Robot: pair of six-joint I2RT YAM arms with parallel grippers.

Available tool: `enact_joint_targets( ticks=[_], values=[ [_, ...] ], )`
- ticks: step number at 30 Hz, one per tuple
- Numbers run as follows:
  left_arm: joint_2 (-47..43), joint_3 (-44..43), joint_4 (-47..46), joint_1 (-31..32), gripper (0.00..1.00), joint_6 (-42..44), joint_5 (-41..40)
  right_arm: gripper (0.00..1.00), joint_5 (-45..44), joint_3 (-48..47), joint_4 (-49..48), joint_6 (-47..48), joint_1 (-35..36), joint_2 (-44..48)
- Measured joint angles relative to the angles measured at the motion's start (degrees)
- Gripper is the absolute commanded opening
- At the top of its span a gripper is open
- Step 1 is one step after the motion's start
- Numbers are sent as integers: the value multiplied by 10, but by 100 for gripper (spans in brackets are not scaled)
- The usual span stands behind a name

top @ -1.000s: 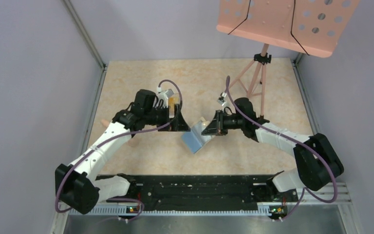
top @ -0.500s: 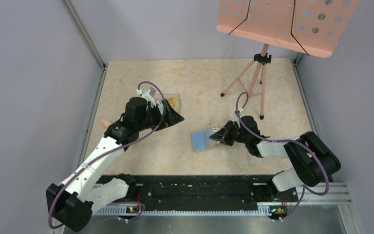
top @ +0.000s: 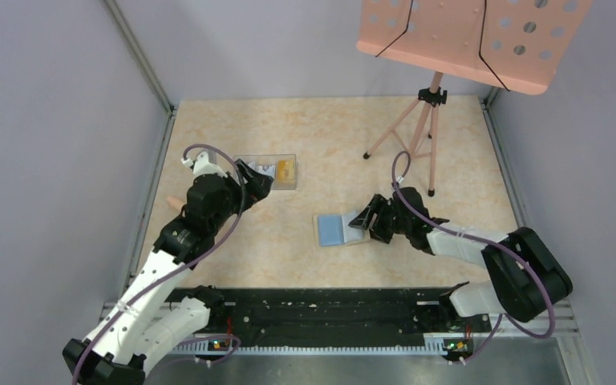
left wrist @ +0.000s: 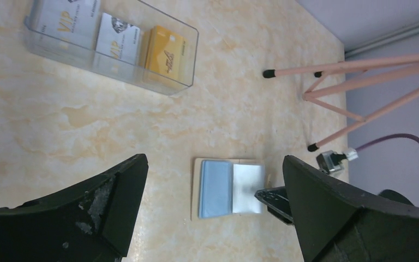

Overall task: Put the credit cards into the card holder
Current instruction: Open the card holder at the center of the board, then move the storage box to the center of the board.

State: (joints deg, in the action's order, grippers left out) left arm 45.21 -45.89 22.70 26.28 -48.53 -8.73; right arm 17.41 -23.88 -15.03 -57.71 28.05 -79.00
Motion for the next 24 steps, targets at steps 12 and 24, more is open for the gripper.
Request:
enact_joint_targets(
  ticks=[12, 24],
  values=[
    [93, -22, 26, 0, 99, 74, 23, 70, -126, -111, 271, 169, -1, 144],
    [241, -112, 66, -3, 99, 103, 158, 68, -44, -317, 327, 242, 11, -55]
  ],
)
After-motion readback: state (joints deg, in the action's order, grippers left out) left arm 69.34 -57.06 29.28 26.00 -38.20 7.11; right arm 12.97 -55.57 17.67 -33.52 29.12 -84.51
